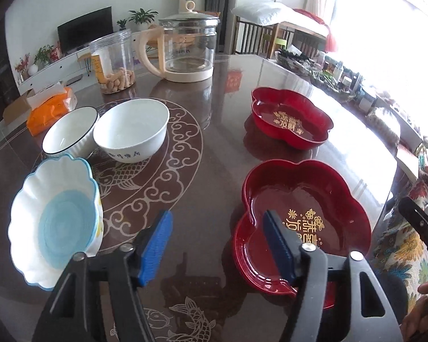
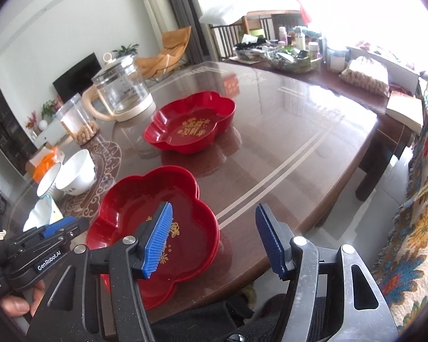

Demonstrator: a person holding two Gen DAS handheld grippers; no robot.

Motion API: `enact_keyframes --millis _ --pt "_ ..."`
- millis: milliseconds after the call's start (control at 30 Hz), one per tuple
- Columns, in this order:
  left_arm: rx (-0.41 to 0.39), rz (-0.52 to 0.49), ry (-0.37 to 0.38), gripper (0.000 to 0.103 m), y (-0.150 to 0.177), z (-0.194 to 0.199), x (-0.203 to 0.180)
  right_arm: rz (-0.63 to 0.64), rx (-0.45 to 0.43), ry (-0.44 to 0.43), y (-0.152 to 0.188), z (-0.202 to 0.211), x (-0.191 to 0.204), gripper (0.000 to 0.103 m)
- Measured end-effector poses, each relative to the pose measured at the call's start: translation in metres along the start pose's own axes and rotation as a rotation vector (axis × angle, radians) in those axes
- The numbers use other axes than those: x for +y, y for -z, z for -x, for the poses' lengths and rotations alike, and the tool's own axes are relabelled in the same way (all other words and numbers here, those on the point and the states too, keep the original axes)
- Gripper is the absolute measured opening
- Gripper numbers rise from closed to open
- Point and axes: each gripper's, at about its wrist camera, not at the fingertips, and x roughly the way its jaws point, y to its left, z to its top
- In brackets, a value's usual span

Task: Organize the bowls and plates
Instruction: 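Move the right gripper toward the third red flower-shaped plate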

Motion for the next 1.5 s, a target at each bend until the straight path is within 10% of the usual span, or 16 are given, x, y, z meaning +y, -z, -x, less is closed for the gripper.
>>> enact_keyframes --millis 433,1133,1500 --pt "-0.134 -0.010 -0.183 0.089 0.038 0.048 0.004 0.106 -0.366 0.118 0.045 0.061 0.021 0.075" --pt "-0.020 0.052 -0.155 0.088 0.054 0.037 0.013 0.144 -0.341 0.167 0.053 0.058 0.022 0.075" --pt "0.018 0.010 -0.031 0.088 0.025 0.031 0.016 0.075 -0.129 0.083 0.027 0.037 -0.015 0.075"
